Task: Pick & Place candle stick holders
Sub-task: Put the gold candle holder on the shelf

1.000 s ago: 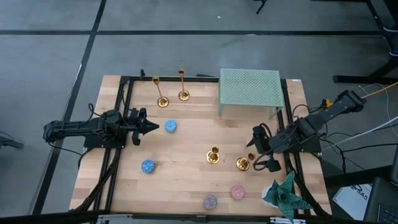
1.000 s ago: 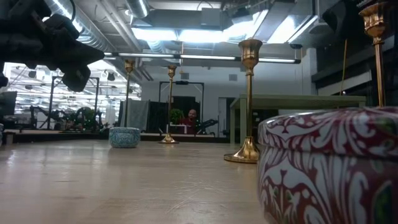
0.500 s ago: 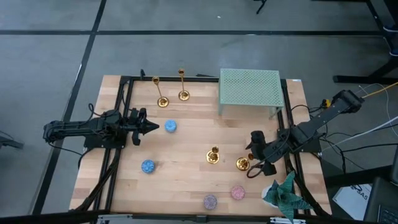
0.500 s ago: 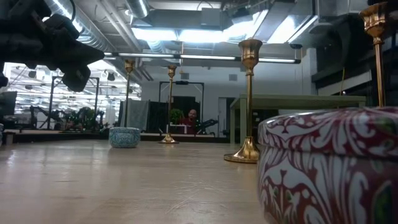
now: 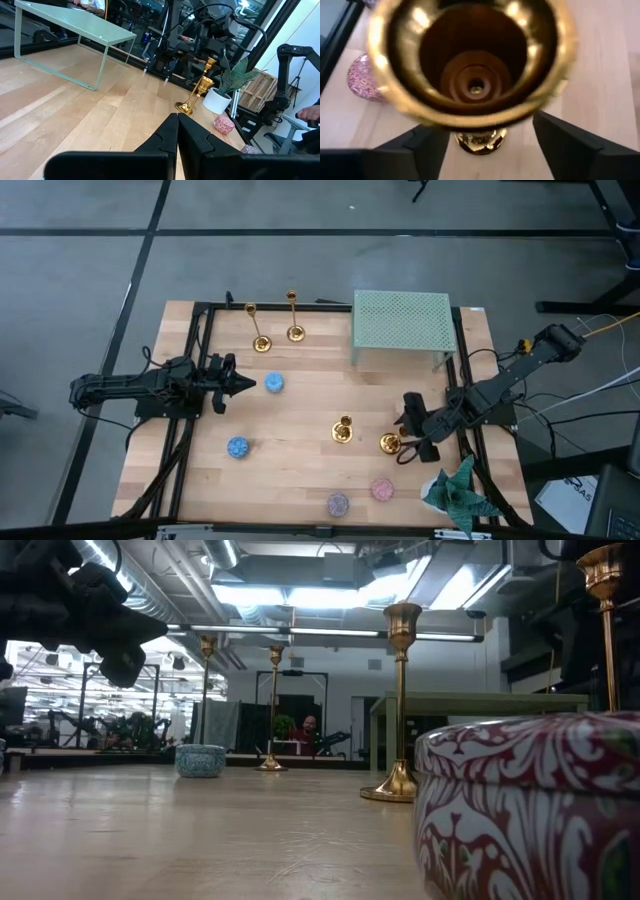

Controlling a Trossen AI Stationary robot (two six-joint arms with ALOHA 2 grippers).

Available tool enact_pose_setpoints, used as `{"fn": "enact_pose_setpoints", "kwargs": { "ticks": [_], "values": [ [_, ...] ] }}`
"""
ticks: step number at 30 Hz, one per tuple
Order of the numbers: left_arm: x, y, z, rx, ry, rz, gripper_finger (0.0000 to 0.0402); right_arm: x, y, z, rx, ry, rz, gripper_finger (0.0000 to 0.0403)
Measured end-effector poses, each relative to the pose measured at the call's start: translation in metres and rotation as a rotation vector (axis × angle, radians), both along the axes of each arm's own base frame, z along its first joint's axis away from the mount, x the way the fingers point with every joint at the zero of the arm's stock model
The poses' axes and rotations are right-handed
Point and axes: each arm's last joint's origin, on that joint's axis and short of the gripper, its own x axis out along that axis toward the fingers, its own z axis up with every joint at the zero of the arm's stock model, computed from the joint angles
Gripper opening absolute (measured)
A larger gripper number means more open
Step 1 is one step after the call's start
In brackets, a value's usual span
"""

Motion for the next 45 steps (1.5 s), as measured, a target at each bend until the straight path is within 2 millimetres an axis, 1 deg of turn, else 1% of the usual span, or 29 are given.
{"fn": "enact_pose_setpoints", "kwargs": {
  "ticks": [14,17,23,29,31,33,36,40,45],
  "values": [
    [0.0,0.0,0.0,0.0,0.0,0.0,0.0006,0.0,0.003,0.001,0.008,-0.02,0.015,0.0122],
    [0.0,0.0,0.0,0.0,0.0,0.0,0.0006,0.0,0.003,0.001,0.009,-0.021,0.015,0.0099],
    [0.0,0.0,0.0,0.0,0.0,0.0,0.0006,0.0,0.003,0.002,0.013,-0.023,0.012,0.0068],
    [0.0,0.0,0.0,0.0,0.0,0.0,0.0006,0.001,0.004,0.003,0.026,-0.039,0.013,0.0015],
    [0.0,0.0,0.0,0.0,0.0,0.0,0.0006,0.0,0.003,0.005,0.038,-0.048,0.014,0.0013],
    [0.0,0.0,0.0,0.0,0.0,0.0,0.0006,0.001,0.001,0.009,0.052,-0.058,-0.001,0.0019],
    [0.0,0.0,0.0,0.0,0.0,0.0,0.0006,0.002,-0.003,0.019,0.087,-0.089,-0.036,0.0018],
    [0.0,0.0,0.0,0.0,0.001,0.0,0.0006,0.001,-0.012,0.037,0.107,-0.099,-0.066,0.0012],
    [0.0,0.0,0.0,0.0,0.001,0.0,0.0006,-0.003,-0.03,0.065,0.103,-0.098,-0.143,0.0012]
  ]
}}
